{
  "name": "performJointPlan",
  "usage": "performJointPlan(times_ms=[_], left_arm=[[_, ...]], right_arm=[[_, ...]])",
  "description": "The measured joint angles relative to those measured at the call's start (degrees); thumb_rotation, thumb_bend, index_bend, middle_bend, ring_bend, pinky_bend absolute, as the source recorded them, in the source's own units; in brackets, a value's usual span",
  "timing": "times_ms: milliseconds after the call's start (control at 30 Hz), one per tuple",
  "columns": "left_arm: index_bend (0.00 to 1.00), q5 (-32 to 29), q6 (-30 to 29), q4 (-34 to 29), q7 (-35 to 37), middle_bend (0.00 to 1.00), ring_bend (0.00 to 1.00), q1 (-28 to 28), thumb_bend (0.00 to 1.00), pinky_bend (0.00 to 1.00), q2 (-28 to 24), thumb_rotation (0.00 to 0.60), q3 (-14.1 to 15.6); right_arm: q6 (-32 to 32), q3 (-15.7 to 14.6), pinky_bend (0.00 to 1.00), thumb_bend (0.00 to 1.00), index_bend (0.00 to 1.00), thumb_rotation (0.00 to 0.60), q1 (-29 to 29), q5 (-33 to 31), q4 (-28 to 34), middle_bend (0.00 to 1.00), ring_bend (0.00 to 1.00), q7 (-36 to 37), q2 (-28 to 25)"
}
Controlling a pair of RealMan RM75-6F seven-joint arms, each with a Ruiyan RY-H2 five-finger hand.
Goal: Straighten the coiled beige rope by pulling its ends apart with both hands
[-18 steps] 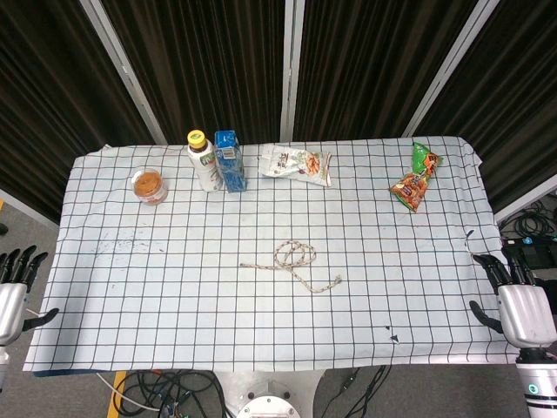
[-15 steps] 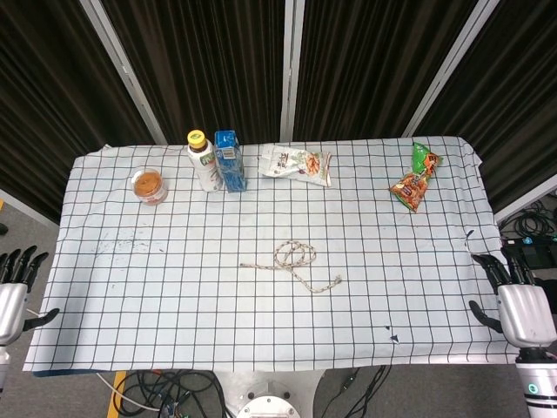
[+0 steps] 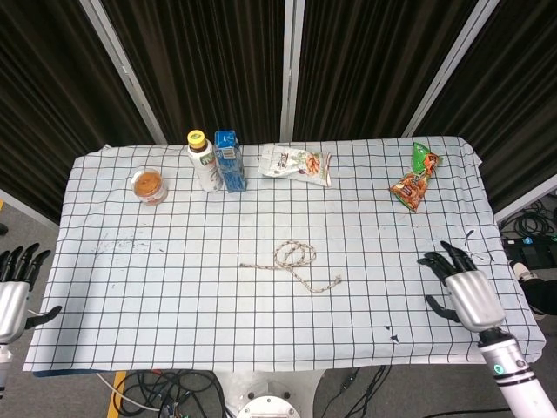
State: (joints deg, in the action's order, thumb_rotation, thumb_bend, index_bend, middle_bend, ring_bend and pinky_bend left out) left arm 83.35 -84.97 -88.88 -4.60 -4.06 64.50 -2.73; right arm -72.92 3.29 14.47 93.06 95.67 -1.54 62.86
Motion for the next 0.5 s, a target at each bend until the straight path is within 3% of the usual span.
performJointPlan(times_ms=[233,500], left_arm=[[0.13,-0.4,0.6,0.5,0.8,0.05,0.00,0.0,0.02,0.00,0.0,0.600,0.1],[0.13,-1.7,2.1,1.4,1.7,0.05,0.00,-0.5,0.02,0.00,0.0,0.600,-0.3]], right_arm=[[10.7,1.6,0.12,0.20,0.41,0.600,9.3,-0.5,-3.7,0.22,0.02,-1.7,8.2],[14.3,2.7,0.08,0.20,0.46,0.600,14.3,-1.7,-12.4,0.21,0.00,-4.2,18.5]])
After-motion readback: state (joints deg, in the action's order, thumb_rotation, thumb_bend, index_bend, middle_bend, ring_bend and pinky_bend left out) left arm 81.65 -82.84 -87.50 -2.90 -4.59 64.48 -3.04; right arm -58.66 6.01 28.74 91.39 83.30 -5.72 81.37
